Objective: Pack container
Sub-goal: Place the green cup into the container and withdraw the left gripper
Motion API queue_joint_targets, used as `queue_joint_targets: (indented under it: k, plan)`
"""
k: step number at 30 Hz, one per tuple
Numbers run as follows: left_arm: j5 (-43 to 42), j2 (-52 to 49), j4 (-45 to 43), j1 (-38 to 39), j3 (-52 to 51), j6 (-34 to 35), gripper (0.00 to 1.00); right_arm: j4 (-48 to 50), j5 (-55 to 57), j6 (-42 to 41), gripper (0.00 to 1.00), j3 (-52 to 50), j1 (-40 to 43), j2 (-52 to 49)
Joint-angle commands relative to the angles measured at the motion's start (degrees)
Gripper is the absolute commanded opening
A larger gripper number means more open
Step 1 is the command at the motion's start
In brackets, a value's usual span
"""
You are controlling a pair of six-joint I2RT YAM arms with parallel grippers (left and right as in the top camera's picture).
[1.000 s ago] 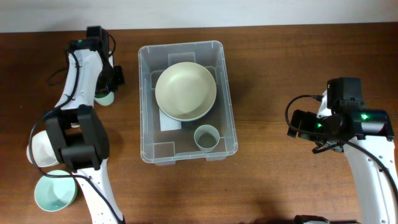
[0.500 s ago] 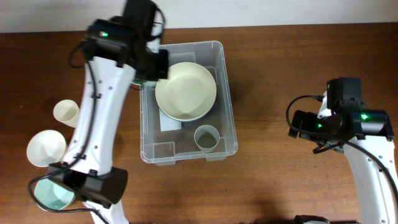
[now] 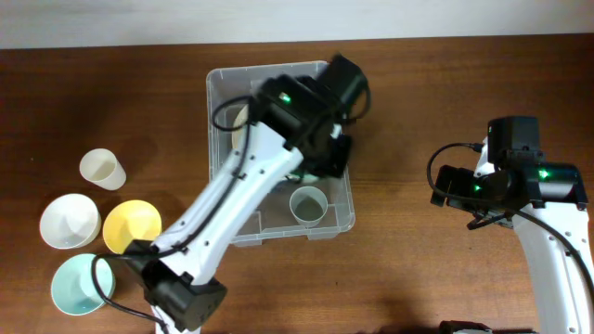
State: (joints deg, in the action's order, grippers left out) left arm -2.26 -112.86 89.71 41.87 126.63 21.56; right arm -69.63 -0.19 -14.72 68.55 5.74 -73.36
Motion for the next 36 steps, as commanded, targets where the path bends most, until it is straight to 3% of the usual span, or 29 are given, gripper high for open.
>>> queue_joint_targets:
  k: [1,12,13,14,15,16,21,24,29,36]
  plan:
    - [1.55,-0.20,-1.01,2.05,-5.70,3.61,0.01,-0.09,0.63,0.28,0.99,-0.02,-0.44,0.02]
    - [-1.40,-0.26,-8.39,3.63,-18.01,4.33,0.01,-0.17,0.44,0.28,0.99,-0.02,-0.44,0.02]
    - [-1.40,-0.26,-8.76,3.63,-18.01,4.31,0.06,-0.17,0.44,0.28,0.99,-0.02,-0.44,0.02]
    - [-1.40,-0.26,-8.94,3.63,-17.99,4.31,0.17,-0.17,0.44,0.28,0.99,-0.02,-0.44,0.02]
    - [-1.40,-0.26,-8.98,3.63,-18.01,4.31,0.37,-0.17,0.44,0.28,0.99,-0.02,-0.44,0.02]
    - [-1.40,-0.26,-8.96,3.63,-17.99,4.31,0.41,-0.20,0.44,0.28,0.99,-0.02,-0.44,0.02]
    - [-0.96,-0.24,-8.92,2.99,-16.90,3.91,0.46,-0.17,0.44,0.28,0.99,-0.02,-0.44,0.02]
    - [4.98,0.85,-6.62,1.01,-13.20,3.28,0.46,-0.20,0.44,0.31,0.99,-0.02,-0.44,0.02]
    - [14.45,7.80,-4.02,-9.11,-6.36,3.32,0.48,-0.17,0.44,0.28,0.99,-0.02,-0.44,0.02]
    - [15.17,14.95,-3.67,-36.02,-6.27,6.05,0.80,-0.15,0.44,0.28,0.99,-0.02,-0.44,0.02]
